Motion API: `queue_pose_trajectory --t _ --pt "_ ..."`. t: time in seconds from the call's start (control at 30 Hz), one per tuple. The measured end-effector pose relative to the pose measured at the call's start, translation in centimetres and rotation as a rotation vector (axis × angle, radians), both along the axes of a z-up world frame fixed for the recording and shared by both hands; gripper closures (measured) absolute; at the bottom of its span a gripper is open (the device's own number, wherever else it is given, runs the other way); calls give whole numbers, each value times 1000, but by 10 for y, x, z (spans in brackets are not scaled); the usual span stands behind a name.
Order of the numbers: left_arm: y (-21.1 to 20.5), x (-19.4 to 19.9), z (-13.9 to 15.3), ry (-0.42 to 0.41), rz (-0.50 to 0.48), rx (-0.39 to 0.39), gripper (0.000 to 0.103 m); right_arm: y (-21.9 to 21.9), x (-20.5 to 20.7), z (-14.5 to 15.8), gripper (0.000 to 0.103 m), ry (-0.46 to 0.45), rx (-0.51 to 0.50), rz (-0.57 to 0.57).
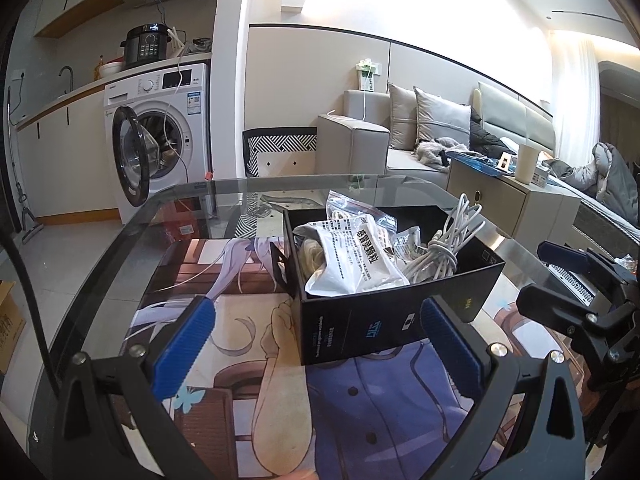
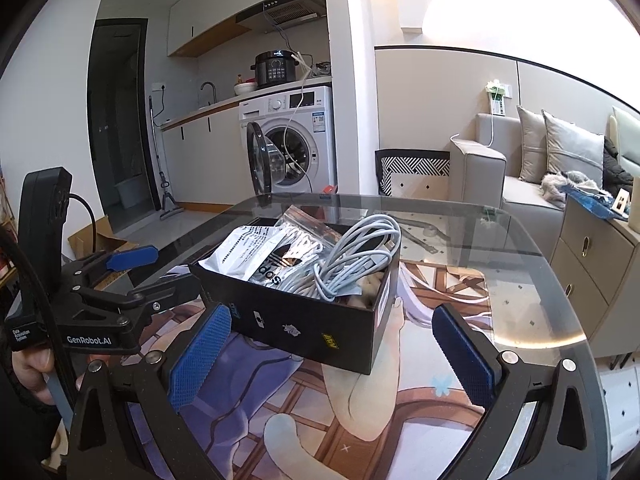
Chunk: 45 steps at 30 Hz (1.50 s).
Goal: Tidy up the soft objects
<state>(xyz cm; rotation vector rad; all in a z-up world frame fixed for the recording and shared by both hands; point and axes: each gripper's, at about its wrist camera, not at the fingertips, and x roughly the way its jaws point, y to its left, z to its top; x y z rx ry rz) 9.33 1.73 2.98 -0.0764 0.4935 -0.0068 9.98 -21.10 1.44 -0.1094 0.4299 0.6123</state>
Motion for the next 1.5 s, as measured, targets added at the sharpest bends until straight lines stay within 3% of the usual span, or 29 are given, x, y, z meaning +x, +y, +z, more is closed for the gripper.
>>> queue_pose_trajectory --t 1.5 --pt "4 -3 0 -14 25 -14 0 -5 -5 1 1 -40 13 -31"
